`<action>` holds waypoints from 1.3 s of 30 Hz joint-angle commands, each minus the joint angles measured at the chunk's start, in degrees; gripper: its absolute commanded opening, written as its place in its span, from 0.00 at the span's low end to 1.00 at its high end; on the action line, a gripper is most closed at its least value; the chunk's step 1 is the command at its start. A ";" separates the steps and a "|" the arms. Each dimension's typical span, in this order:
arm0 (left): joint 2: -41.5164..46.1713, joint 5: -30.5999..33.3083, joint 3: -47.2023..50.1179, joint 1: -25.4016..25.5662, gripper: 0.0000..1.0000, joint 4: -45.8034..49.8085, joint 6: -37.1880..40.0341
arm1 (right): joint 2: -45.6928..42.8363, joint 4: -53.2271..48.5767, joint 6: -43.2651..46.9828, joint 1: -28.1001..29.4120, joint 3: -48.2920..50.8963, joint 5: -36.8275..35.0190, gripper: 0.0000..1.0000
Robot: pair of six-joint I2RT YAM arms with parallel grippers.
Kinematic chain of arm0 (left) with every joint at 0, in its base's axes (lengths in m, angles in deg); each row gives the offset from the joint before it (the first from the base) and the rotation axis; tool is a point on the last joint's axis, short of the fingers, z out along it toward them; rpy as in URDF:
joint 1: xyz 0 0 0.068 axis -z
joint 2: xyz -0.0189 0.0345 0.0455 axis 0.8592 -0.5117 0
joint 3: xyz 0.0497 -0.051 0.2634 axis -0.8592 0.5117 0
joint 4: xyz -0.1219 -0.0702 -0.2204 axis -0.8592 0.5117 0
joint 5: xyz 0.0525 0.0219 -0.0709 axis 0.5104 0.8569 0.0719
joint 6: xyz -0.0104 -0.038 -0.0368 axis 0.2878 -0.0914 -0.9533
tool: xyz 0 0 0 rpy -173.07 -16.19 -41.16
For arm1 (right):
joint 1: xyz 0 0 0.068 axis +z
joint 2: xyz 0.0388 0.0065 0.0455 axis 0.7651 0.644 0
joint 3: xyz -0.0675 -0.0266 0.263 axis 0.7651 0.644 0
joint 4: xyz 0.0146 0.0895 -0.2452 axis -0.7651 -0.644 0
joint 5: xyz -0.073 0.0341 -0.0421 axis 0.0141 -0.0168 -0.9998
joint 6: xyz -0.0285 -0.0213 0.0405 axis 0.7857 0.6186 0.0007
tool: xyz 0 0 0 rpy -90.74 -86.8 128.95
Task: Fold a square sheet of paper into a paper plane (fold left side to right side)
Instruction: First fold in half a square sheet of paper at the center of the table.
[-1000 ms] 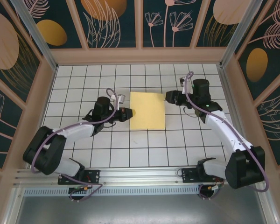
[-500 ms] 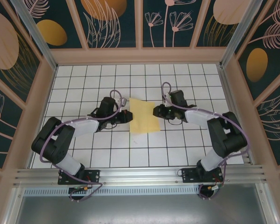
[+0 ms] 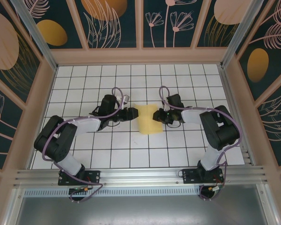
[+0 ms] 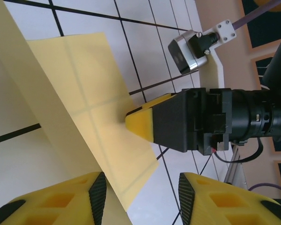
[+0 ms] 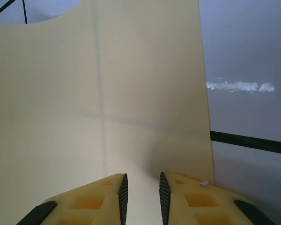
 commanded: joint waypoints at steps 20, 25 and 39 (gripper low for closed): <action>-9.54 -2.93 -5.24 1.85 0.20 -7.53 -3.96 | -7.45 20.37 -9.66 -4.16 5.02 14.04 0.42; -10.00 -2.67 -5.37 2.10 0.11 -7.79 -4.15 | -3.06 23.06 -11.56 -2.19 2.09 15.37 0.42; -10.53 -2.45 -5.20 2.21 0.05 -7.81 -4.15 | 5.58 24.88 -13.06 0.60 -4.67 17.25 0.41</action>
